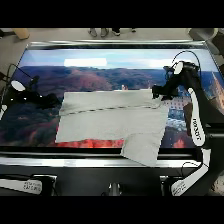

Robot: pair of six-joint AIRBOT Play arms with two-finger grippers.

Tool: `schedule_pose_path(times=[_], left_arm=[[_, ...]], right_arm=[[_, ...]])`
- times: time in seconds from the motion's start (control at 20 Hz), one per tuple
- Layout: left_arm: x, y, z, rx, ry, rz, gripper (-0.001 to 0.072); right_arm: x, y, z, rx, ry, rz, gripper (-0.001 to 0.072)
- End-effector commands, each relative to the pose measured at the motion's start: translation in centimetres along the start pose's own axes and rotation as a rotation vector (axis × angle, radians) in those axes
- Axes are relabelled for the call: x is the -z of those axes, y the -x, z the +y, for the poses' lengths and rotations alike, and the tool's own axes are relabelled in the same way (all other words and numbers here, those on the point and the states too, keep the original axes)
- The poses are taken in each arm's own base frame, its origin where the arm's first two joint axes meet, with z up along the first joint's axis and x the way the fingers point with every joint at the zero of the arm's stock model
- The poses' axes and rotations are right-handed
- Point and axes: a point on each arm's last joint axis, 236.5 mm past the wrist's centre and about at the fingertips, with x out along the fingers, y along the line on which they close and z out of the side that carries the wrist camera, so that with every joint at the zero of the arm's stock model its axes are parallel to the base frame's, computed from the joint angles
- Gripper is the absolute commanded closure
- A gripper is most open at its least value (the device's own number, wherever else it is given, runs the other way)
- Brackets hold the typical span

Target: Fold the shirts.

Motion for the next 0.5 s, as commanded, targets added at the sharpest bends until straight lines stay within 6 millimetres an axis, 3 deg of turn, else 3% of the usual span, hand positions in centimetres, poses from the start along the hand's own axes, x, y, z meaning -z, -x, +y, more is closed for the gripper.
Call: schedule_pose_path(times=[0.0, 0.1, 0.2, 0.35, 0.45], left_arm=[[0.6, 2.5, 1.0, -0.009, 0.018, 0.058, 0.0256], [3.8, 3.8, 3.5, -0.085, 0.021, 0.160, 0.0258], [8.5, 3.9, 6.3, -0.182, 0.021, 0.252, 0.0258], [15.6, 1.6, 7.3, -0.173, 0.031, 0.302, 0.0260], [19.1, 0.0, 6.8, -0.124, 0.058, 0.339, 0.0260]], right_arm=[[2.7, 3.6, -1.9, 0.026, -0.001, 0.069, 0.0216], [6.1, 5.0, -3.3, -0.030, -0.074, 0.168, 0.0220], [9.6, 4.6, -4.5, -0.061, -0.138, 0.209, 0.0222], [14.6, 2.3, -4.7, -0.068, -0.135, 0.200, 0.0225], [16.6, 1.4, -4.6, -0.070, -0.141, 0.200, 0.0225]])
